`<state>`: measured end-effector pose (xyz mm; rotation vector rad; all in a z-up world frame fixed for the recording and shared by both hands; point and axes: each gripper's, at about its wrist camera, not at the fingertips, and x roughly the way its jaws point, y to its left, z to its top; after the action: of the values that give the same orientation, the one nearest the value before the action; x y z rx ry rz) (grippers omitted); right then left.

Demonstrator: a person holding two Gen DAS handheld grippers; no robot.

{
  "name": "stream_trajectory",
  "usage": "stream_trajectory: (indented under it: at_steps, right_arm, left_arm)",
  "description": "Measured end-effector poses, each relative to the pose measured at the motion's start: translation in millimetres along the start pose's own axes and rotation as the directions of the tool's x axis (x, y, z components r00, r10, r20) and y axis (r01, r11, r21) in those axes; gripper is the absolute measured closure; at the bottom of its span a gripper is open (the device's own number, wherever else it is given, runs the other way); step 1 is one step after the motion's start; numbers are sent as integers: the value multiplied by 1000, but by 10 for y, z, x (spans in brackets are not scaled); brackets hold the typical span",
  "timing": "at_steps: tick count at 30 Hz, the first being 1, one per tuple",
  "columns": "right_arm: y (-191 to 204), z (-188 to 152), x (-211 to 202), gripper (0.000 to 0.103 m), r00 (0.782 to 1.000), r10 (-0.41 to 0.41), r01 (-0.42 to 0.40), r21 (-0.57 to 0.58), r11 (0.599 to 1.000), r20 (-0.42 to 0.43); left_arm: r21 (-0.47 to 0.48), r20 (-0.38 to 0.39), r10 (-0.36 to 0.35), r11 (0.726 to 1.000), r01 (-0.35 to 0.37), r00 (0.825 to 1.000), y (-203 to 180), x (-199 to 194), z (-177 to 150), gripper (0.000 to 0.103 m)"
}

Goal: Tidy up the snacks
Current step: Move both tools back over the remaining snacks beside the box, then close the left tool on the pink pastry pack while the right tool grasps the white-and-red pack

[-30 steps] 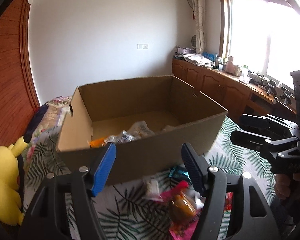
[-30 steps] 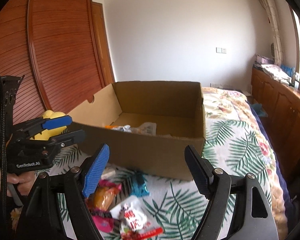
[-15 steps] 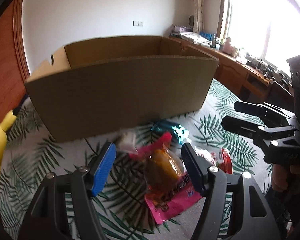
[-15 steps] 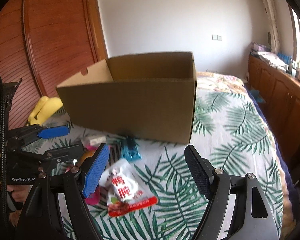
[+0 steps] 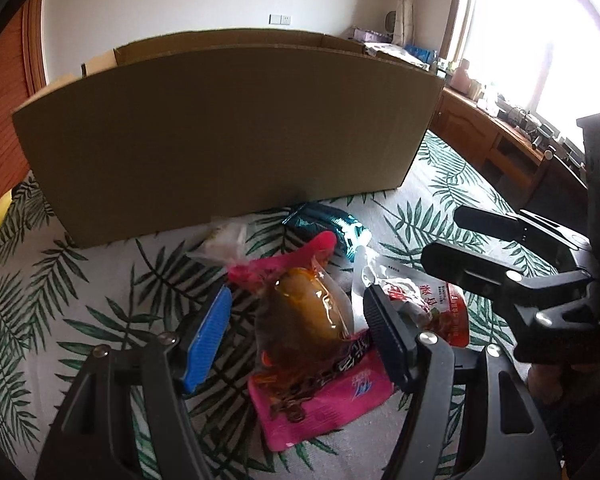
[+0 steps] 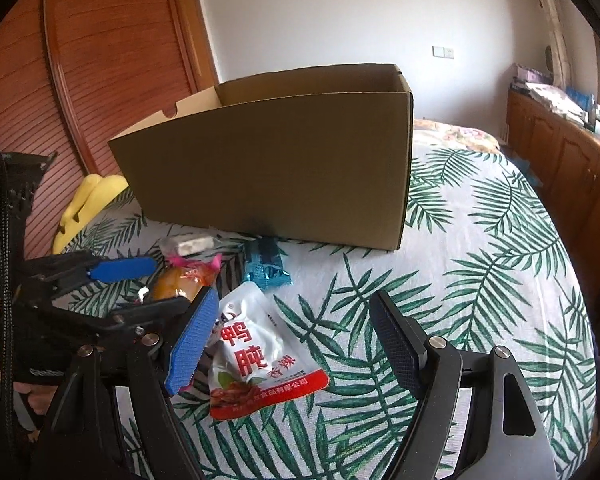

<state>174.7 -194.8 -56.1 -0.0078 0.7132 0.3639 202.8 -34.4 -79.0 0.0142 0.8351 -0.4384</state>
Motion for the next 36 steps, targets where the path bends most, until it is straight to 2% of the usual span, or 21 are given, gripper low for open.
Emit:
stream_trajectory:
  at_steps: [9,16,19,21,27,36]
  right_arm:
    - [4,-30,41,24,1000,15,-15,-2,1000,-1]
    - [-56,-37,47,24,1000,19,-19,34,999,-1]
    - [-52,-41,48,24,1000,15,-15,30,999,-2]
    - [-42,-38,56,24,1000,12,-12,22,1000,-3]
    - [21,-54,100,24,1000,18,-18,-6,1000,-24]
    - [99,-58,236,24,994,50,-54,-37,998,-101]
  left_arm:
    - [-60,-35,-29,998,27,999,90,107,12,30]
    - [-38,-33,-24,999,22,999,117,100,-7,29]
    - [-43,-22,-38,998,37,999,135,52,-17,35]
    - [-46,-23,-41,998,40,999,161,20,-29,46]
    - [-60,-16,-46,997,45,999,325,-103,-89,52]
    - [-52,-5,-38,998,38,999,507,-213,-140,55]
